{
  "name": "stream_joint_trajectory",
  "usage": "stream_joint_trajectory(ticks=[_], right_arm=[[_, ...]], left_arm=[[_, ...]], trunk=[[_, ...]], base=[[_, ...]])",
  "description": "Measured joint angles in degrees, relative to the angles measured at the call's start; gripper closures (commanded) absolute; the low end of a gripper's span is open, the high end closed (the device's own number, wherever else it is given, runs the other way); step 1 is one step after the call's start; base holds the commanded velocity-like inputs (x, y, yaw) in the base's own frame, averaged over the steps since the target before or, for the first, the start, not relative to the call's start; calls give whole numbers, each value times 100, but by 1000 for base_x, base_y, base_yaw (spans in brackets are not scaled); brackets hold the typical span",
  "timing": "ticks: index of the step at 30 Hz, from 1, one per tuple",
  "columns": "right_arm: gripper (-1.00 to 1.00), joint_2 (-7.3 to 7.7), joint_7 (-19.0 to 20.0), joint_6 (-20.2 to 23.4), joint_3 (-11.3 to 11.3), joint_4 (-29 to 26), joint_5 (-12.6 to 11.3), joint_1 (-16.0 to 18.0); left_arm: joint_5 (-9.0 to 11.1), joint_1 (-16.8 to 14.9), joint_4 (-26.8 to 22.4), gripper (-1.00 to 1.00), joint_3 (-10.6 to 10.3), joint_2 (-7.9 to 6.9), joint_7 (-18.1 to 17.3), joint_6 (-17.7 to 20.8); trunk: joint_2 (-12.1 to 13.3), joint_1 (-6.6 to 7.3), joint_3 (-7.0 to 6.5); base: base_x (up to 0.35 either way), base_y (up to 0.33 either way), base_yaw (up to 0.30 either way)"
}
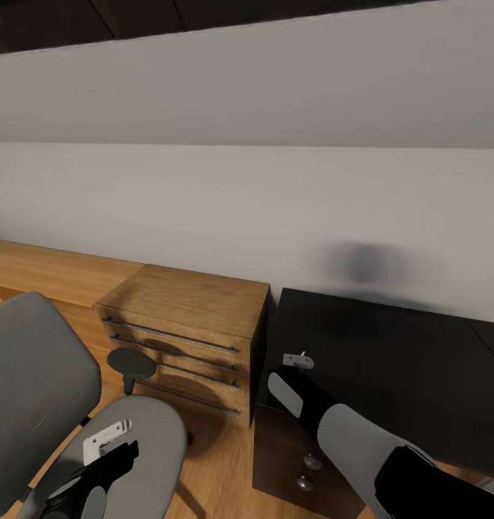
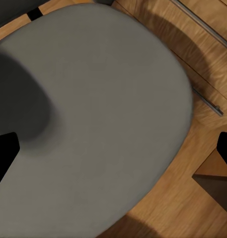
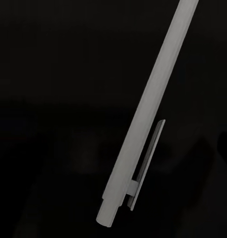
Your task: In the bedroom, organize the workspace by keeping the computer under the desk, ensuring the monitor is on the desk, placing the keyboard on the desk next to the monitor, placing the mouse on the desk next to the keyboard, moving the folder from the swivel chair onto the desk next to the mouse, stacking the notebook on top of the folder with the pen on top of the notebook, and positioning the swivel chair next to the desk.
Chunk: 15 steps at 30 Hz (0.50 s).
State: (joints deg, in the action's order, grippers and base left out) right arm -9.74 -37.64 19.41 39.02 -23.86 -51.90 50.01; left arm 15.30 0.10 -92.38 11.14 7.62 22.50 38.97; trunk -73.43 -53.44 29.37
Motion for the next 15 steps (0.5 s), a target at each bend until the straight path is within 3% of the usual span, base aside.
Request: stream_joint_trajectory(ticks=[4, 5, 15], right_arm=[[-100, 2, 7, 0, 0, -3, -1, -1], [100, 2, 7, 0, 0, -3, -1, -2], [100, 1, 34, 8, -9, -50, -98, -20]], left_arm=[[0, 0, 1, -100, 0, 0, 0, 0], [0, 0, 2, -100, 2, 0, 0, 0], [0, -1, 3, -100, 0, 0, 0, 0]], trunk=[[0, 0, 0], [0, 0, 0], [0, 0, 1]], base=[[0, 0, 0], [0, 0, 0], [0, 0, 0]])
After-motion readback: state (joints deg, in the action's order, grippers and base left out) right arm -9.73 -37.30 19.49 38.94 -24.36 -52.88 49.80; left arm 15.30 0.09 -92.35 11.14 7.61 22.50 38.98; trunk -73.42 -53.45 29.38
